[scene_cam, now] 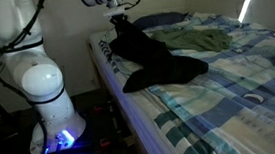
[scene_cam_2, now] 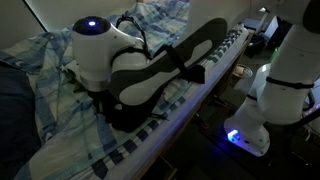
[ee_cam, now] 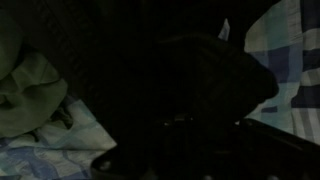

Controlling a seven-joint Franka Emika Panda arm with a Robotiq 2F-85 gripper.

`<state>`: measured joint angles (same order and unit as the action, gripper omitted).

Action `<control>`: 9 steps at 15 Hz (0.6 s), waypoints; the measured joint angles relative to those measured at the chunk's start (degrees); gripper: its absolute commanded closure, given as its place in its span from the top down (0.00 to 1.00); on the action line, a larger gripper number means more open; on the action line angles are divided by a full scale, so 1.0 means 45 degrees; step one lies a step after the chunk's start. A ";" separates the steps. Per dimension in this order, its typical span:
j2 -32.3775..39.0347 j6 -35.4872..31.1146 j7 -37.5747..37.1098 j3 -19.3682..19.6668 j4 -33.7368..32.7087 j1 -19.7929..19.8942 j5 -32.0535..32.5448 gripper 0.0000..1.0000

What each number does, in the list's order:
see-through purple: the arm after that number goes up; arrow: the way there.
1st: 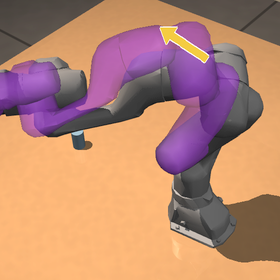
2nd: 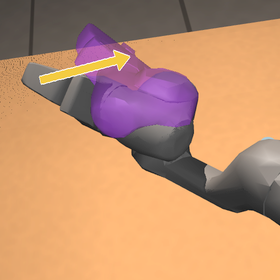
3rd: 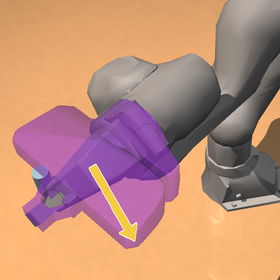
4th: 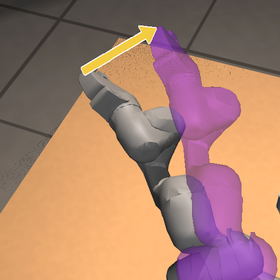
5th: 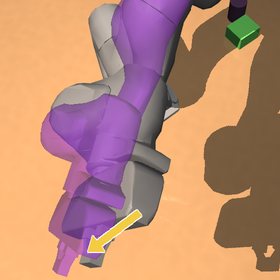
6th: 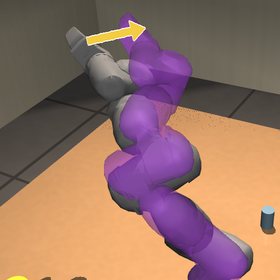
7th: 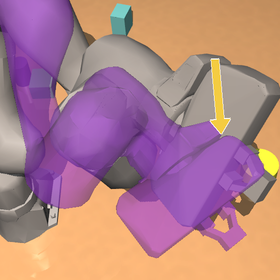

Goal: Unfold the black shirt

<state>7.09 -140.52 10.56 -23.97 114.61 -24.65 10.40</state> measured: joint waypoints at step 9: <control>0.1992 0.0154 -0.0669 0.0279 -0.2566 -0.0512 0.2136 0.01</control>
<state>16.06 -139.83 7.55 -22.72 103.06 -26.95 20.01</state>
